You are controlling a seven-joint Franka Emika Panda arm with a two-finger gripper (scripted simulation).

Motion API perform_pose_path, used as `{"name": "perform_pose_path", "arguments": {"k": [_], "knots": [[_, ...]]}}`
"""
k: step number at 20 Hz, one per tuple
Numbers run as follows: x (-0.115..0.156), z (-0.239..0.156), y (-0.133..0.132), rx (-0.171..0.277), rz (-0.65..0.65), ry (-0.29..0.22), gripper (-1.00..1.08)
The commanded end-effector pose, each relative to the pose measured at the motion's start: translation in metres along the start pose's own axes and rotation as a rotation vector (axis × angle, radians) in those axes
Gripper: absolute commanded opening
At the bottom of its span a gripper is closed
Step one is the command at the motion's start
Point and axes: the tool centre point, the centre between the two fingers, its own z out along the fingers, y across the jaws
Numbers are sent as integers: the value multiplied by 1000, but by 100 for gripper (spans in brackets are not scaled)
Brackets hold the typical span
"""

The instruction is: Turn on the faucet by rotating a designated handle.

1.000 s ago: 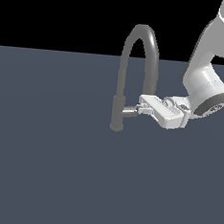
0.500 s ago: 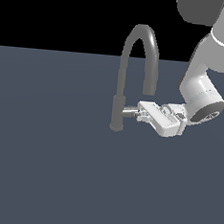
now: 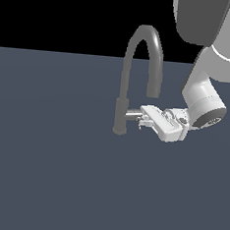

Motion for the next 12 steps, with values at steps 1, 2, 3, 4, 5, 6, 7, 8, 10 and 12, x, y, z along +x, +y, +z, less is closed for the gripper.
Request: {"name": "perform_pose_path", "arguments": {"k": [1,2,3,4,5,6,7,8,10,12], "knots": [[25,0,4,15,29,4,-100],[29,0,4,15,31,4,-100],[32,0,4,16,33,3,-100],[35,0,4,17,36,3,-100],[38,0,3,17,38,3,-100],[38,0,3,17,38,3,-100],[8,-4,-7,6,-7,4,-100],[11,-4,-8,6,-5,4,-100],[16,-3,-10,7,0,4,-100],[21,-3,-11,9,4,4,-100]]}}
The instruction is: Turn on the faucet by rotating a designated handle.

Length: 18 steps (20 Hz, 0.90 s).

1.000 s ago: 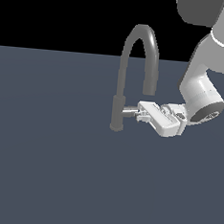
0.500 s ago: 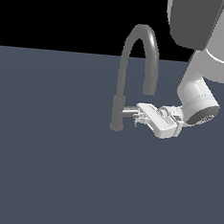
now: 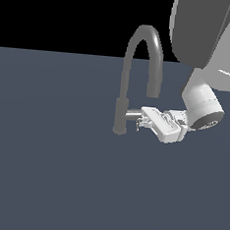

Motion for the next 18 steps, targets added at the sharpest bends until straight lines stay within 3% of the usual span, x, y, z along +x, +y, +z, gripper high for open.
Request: {"name": "perform_pose_path", "arguments": {"k": [1,18], "knots": [[11,3,-3,5,10,4,-100],[45,4,-14,13,41,3,-100]]}}
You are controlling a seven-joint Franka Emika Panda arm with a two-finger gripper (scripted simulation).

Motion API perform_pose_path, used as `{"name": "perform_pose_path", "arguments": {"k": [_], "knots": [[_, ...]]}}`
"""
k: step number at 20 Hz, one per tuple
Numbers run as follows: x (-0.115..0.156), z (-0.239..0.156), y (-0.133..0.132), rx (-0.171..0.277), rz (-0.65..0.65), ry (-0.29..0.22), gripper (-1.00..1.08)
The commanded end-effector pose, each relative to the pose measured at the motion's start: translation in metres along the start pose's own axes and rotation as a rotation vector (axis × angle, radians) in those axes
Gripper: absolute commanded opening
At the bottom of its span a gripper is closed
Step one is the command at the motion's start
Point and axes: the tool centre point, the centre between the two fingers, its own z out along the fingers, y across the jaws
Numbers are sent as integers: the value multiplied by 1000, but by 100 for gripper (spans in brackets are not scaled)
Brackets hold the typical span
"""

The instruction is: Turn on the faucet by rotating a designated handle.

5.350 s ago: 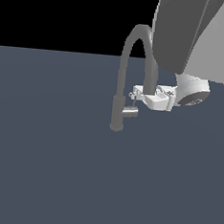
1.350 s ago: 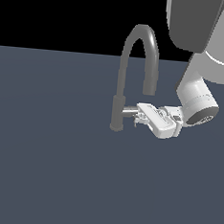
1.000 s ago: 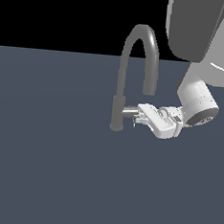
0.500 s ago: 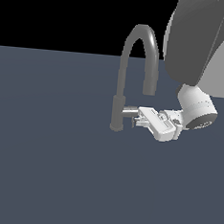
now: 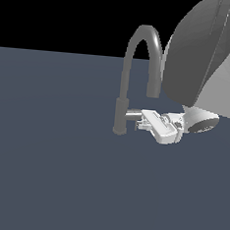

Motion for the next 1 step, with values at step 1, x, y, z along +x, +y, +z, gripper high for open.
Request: {"name": "perform_pose_path", "arguments": {"k": [1], "knots": [[20,14,5,-13,32,-18,-100]]}}
